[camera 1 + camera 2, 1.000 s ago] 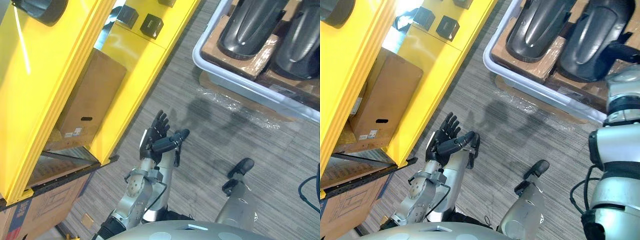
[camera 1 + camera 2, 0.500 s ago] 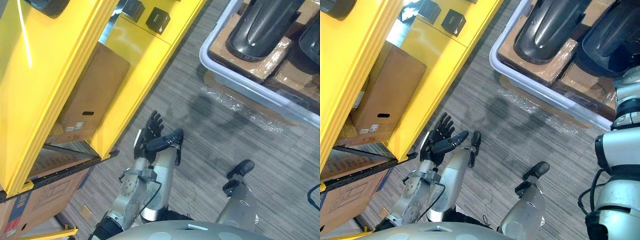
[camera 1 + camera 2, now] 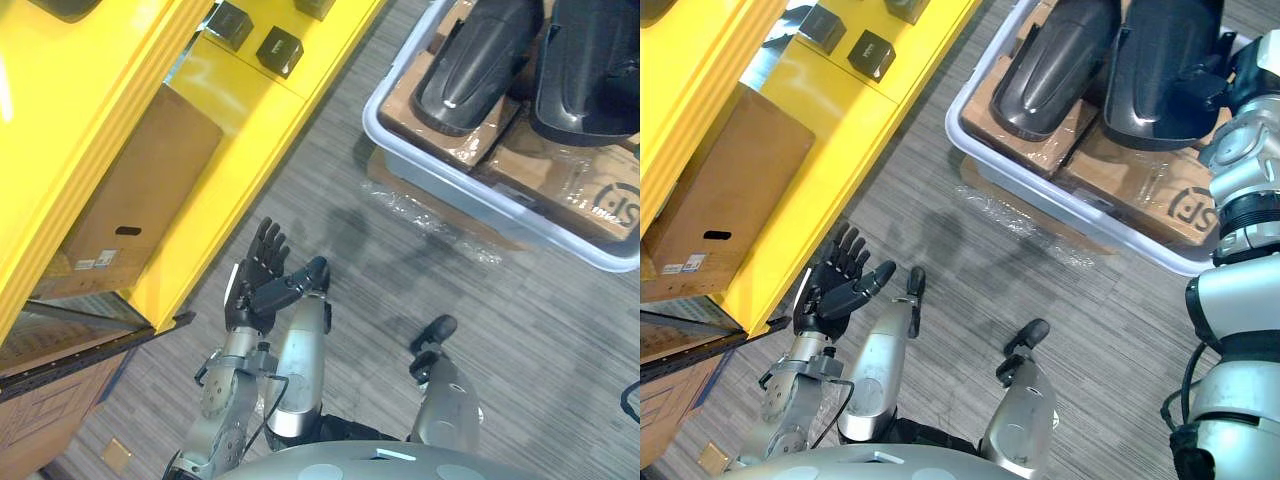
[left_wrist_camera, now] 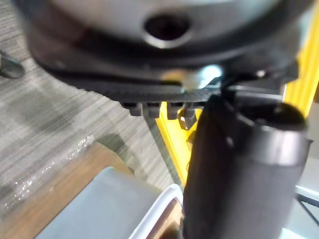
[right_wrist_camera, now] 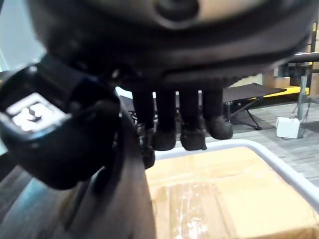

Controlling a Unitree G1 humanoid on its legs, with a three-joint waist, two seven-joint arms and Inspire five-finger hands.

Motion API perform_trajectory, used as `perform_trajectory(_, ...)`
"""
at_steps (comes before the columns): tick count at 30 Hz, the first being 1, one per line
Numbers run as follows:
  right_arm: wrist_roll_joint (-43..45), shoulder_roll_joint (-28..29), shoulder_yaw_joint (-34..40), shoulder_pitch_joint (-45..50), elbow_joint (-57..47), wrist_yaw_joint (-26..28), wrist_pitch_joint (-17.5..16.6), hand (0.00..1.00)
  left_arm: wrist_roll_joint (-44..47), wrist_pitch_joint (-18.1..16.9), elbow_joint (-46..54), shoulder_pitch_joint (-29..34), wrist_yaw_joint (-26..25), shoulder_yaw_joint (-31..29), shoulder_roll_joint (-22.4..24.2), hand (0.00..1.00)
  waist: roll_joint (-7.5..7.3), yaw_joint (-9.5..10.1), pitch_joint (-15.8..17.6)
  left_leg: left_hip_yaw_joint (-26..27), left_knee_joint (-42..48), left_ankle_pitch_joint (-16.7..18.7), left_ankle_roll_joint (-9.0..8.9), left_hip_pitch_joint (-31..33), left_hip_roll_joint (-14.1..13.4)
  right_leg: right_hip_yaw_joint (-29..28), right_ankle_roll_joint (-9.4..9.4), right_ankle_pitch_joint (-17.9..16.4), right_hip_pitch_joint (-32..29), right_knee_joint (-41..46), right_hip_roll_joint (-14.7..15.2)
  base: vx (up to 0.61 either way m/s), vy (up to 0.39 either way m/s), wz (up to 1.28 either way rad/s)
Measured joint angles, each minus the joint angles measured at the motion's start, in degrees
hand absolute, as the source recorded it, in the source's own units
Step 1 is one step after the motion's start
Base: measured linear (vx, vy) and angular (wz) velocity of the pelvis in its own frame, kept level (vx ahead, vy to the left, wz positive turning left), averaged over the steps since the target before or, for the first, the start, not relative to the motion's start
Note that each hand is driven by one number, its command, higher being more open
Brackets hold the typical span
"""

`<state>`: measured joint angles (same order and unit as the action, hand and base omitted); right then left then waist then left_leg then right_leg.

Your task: Walk over and take three plastic housings, then place them on the shelf

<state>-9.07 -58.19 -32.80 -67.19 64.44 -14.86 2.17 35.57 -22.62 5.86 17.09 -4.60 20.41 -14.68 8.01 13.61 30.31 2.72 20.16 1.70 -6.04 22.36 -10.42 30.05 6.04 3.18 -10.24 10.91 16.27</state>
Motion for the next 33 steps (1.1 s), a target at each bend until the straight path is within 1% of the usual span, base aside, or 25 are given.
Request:
perform_trajectory(2, -0.14, 0.05, 2.26, 3.94, -4.63, -1.03, 0.41, 0.0, -0.02, -0.01, 2.98, 0.38, 0.94, -0.71, -0.02, 1.0, -1.25, -0.3, 0.11, 0.32, -2.95, -1.44, -0.65, -2.45, -0.55, -0.26, -0.26, -0.16, 1.05, -0.09, -0.6, 0.01, -0.077, -0.03)
perform_trajectory(4, -0.17, 0.97, 3.39, 5.81, -7.15, -2.07, 1.1, 0.0, -0.29, -0.01, 4.45, 0.37, 1.0, -0.82, -0.07, 1.0, -2.17, -0.97, 0.1, 0.78, -4.45, -2.23, -0.94, -3.83, -0.89, -0.38, -0.32, -0.2, 1.63, -0.08, -0.89, 0.0, -0.047, -0.05)
perform_trajectory(5, -0.26, 2.43, 4.76, 6.57, -8.61, -2.86, 1.55, 0.0, -0.59, 0.0, 5.15, 0.18, 0.99, -0.79, -0.39, 1.0, -3.1, -1.52, 0.06, 1.32, -5.16, -2.5, -1.17, -4.85, -1.28, -0.62, -0.4, -0.24, 1.84, -0.08, -1.18, 0.0, -0.05, -0.16)
perform_trajectory(6, -0.85, 3.26, 6.27, 7.98, -10.55, -4.01, 2.11, 0.0, -1.86, 0.37, 5.22, -0.69, 0.99, -0.48, -1.0, 1.0, -3.59, -1.92, 0.03, 1.75, -5.6, -2.65, -1.33, -5.84, -1.6, -0.8, -0.53, -0.32, 2.41, -0.08, -1.41, -0.01, -0.051, -0.15)
perform_trajectory(7, -1.42, 3.72, 7.0, 8.36, -11.15, -4.46, 2.28, 0.0, -2.56, 0.53, 5.23, -1.24, 1.03, -0.44, -1.23, 1.0, -3.72, -2.28, 0.03, 1.82, -5.73, -2.69, -1.39, -6.34, -1.72, -0.9, -0.55, -0.34, 2.81, -0.08, -1.49, -0.03, -0.04, -0.17)
perform_trajectory(8, -2.62, 5.8, 8.51, 8.77, -11.95, -5.64, 2.54, 0.0, -2.53, 1.5, 5.27, -3.21, 1.03, -0.52, -1.67, 1.0, -4.62, -2.95, -0.32, 2.77, -7.0, -3.12, -1.47, -8.26, -1.84, -1.65, -0.64, -0.4, 3.47, -0.09, -1.57, -0.03, -0.02, -0.17)
perform_trajectory(10, -3.9, 6.47, 9.55, 9.98, -13.74, -6.78, 2.53, 0.0, -2.43, 3.1, 5.27, -5.16, 1.06, -0.48, -1.97, 1.0, -5.31, -3.1, -0.71, 3.5, -7.9, -3.52, -1.48, -9.15, -1.87, -2.13, -0.69, -0.44, 3.51, -0.15, -1.58, -0.04, -0.014, -0.17)
perform_trajectory(12, -6.28, 7.63, 9.83, 11.45, -16.4, -8.64, 2.3, 0.0, 0.39, 7.83, 5.31, -9.11, 2.51, -0.42, -2.47, 1.0, -6.58, -4.39, -1.43, 3.98, -9.42, -4.37, -1.39, -9.82, -1.85, -2.27, -0.87, -0.55, 3.71, -0.74, -1.74, -0.06, -0.023, -0.03)
perform_trajectory(13, -7.39, 8.53, 10.79, 13.03, -17.95, -9.28, 2.08, 0.0, 3.31, 11.49, 5.03, -11.64, 3.24, -0.04, -3.09, 1.0, -7.21, -4.99, -1.88, 4.2, -10.17, -4.76, -1.33, -10.37, -1.94, -2.36, -0.85, -0.49, 4.16, -1.34, -2.02, -0.06, -0.023, -0.01)
perform_trajectory(14, -8.0, 9.23, 11.34, 14.01, -18.62, -9.69, 1.95, 0.0, 4.88, 13.16, 4.36, -13.25, 3.68, 0.32, -3.48, 1.0, -7.48, -5.15, -2.03, 4.46, -10.67, -4.96, -1.38, -11.04, -2.0, -2.51, -0.83, -0.46, 4.55, -1.46, -2.13, -0.05, -0.025, -0.04)
perform_trajectory(16, -11.56, 12.35, 12.15, 18.31, -22.46, -10.84, 1.73, 0.0, 12.97, 20.89, -0.26, -17.86, 5.37, 1.75, -3.76, 1.0, -8.61, -6.35, -5.18, 5.67, -12.71, -5.45, -1.35, -12.22, -2.1, -3.04, -0.58, -0.22, 4.81, -2.73, -2.5, -0.01, -0.014, -0.14)
perform_trajectory(17, -13.16, 13.32, 12.12, 19.49, -23.71, -10.83, 1.1, 0.0, 15.49, 23.43, -2.46, -19.46, 5.5, 2.13, -3.71, 1.0, -8.85, -6.61, -6.14, 6.62, -13.45, -5.58, -1.31, -12.94, -2.16, -3.58, -0.6, 0.1, 4.83, -3.2, -2.6, 0.03, 0.001, -0.22)
perform_trajectory(18, -14.2, 13.95, 12.1, 20.02, -24.62, -10.83, 0.67, 0.0, 17.01, 25.1, -3.82, -20.44, 5.64, 2.38, -3.62, 1.0, -9.0, -7.01, -6.62, 7.12, -13.59, -5.61, -1.35, -13.24, -2.17, -3.87, -0.52, 0.28, 4.84, -3.47, -2.65, 0.04, 0.005, -0.25)
perform_trajectory(19, -15.99, 14.6, 12.11, 21.23, -27.13, -10.84, -0.24, 0.0, 19.72, 27.77, -6.84, -22.96, 5.77, 2.99, -3.38, 1.0, -9.01, -7.94, -7.29, 7.89, -13.62, -5.65, -1.4, -13.54, -2.17, -4.14, -0.52, 0.81, 4.96, -4.1, -2.68, 0.04, 0.014, -0.29)
perform_trajectory(20, -17.77, 15.38, 12.11, 21.98, -29.16, -10.84, -1.21, 0.0, 22.65, 29.57, -9.71, -25.51, 5.78, 3.23, -3.19, 1.0, -9.19, -8.74, -7.56, 8.66, -13.61, -5.69, -1.44, -14.11, -2.17, -5.23, -0.49, 1.24, 4.99, -4.4, -2.73, 0.03, 0.022, -0.26)
perform_trajectory(21, -18.38, 15.75, 12.11, 22.32, -30.09, -10.83, -1.66, 0.0, 23.55, 30.32, -10.9, -26.86, 5.79, 3.23, -3.17, 1.0, -9.23, -9.26, -7.64, 9.04, -13.62, -5.69, -1.44, -14.36, -2.17, -5.34, -0.51, 1.46, 5.11, -4.57, -2.73, 0.02, 0.026, -0.29)
perform_trajectory(22, -20.25, 15.92, 12.27, 23.96, -33.05, -10.84, -2.28, 0.0, 25.97, 31.93, -13.45, -30.42, 5.83, 3.22, -3.15, 1.0, -9.25, -10.01, -7.82, 10.06, -13.65, -5.69, -1.45, -15.0, -2.17, -6.02, -0.51, 1.92, 5.46, -5.18, -2.81, 0.01, 0.023, -0.19)
perform_trajectory(25, -24.02, 16.01, 12.35, 25.45, -35.92, -10.83, -3.72, 0.0, 28.63, 32.82, -15.43, -35.13, 5.91, 2.24, -3.17, 1.0, -9.3, -11.07, -8.08, 11.57, -14.09, -5.66, -1.48, -16.17, -2.2, -7.18, -0.5, 2.3, 5.45, -5.52, -2.89, -0.01, 0.02, -0.26)
perform_trajectory(27, -26.17, 17.15, 12.39, 26.93, -36.7, -10.77, -5.39, 0.0, 31.64, 32.81, -16.64, -38.07, 5.92, 1.54, -3.17, 1.0, -9.54, -11.93, -9.55, 13.03, -14.6, -5.54, -1.63, -17.1, -2.36, -8.51, -0.58, 2.92, 5.51, -6.64, -3.38, -0.01, 0.004, -0.28)
perform_trajectory(29, -26.76, 17.94, 12.4, 28.73, -37.26, -10.67, -6.63, 0.0, 32.19, 32.78, -18.23, -40.09, 5.94, 1.5, -3.05, 1.0, -9.72, -12.71, -11.02, 13.84, -14.64, -5.32, -1.9, -17.77, -2.5, -9.17, -0.59, 3.18, 5.7, -7.2, -3.62, 0.01, 0.002, -0.23)
perform_trajectory(32, -28.05, 18.28, 12.39, 30.37, -38.52, -10.28, -8.16, 0.0, 34.79, 32.58, -21.38, -42.37, 5.99, 1.51, -2.14, 1.0, -9.91, -13.28, -11.93, 15.0, -14.7, -4.86, -2.31, -19.4, -2.79, -10.14, -0.58, 3.31, 6.71, -7.73, -3.98, 0.0, 0.001, -0.23)
perform_trajectory(33, -28.93, 18.67, 12.37, 30.46, -38.8, -9.76, -9.54, 0.0, 35.96, 32.14, -21.76, -42.47, 5.98, 1.31, -2.08, 1.0, -10.07, -13.85, -12.51, 15.59, -14.7, -4.67, -2.43, -19.88, -3.09, -10.54, -0.62, 3.52, 6.96, -8.22, -4.34, 0.0, -0.013, -0.24)
